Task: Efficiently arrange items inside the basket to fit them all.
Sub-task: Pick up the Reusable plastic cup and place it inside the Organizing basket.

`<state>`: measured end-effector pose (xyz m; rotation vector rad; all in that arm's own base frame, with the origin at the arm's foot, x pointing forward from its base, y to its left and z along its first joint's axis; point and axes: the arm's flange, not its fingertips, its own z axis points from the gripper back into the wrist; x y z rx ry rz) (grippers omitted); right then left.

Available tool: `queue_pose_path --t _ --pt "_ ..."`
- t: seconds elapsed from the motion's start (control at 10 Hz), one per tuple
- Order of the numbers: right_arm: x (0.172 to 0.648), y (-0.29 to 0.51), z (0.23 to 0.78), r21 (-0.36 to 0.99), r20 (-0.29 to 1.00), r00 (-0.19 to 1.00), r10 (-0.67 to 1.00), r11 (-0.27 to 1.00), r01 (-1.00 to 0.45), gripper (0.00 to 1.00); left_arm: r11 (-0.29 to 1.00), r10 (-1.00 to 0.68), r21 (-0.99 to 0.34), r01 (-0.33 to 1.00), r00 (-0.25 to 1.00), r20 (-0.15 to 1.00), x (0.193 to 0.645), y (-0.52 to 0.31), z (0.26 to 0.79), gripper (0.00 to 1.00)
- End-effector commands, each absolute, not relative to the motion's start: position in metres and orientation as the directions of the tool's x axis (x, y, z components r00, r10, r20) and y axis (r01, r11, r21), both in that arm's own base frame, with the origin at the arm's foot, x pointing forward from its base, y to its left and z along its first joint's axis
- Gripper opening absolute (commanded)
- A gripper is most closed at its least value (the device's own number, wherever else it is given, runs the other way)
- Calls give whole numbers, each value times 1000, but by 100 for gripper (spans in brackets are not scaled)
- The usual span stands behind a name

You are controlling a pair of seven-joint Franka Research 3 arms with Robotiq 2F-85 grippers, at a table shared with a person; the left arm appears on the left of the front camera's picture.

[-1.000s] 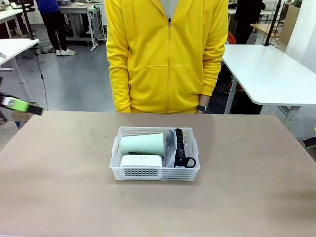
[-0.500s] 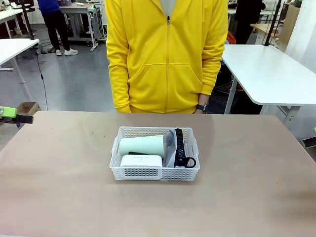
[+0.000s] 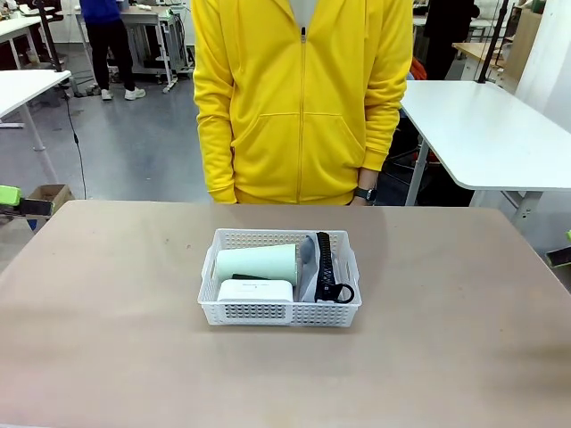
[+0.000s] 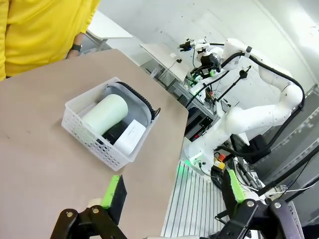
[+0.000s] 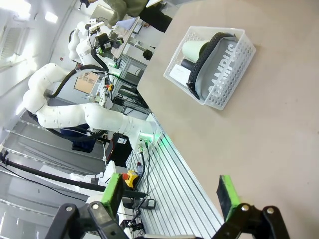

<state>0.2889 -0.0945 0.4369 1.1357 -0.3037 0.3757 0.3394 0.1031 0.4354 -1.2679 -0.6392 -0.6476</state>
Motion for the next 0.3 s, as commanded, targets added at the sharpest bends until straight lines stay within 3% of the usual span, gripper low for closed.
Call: queue_pose_path --t 0.0,0.2 --pt "289 -93 442 830 413 903 115 360 -426 100 170 -81 -654 737 672 736 335 101 436 100" --pt "289 -93 442 830 413 903 115 360 -426 100 170 -81 -654 737 672 736 335 101 436 100"
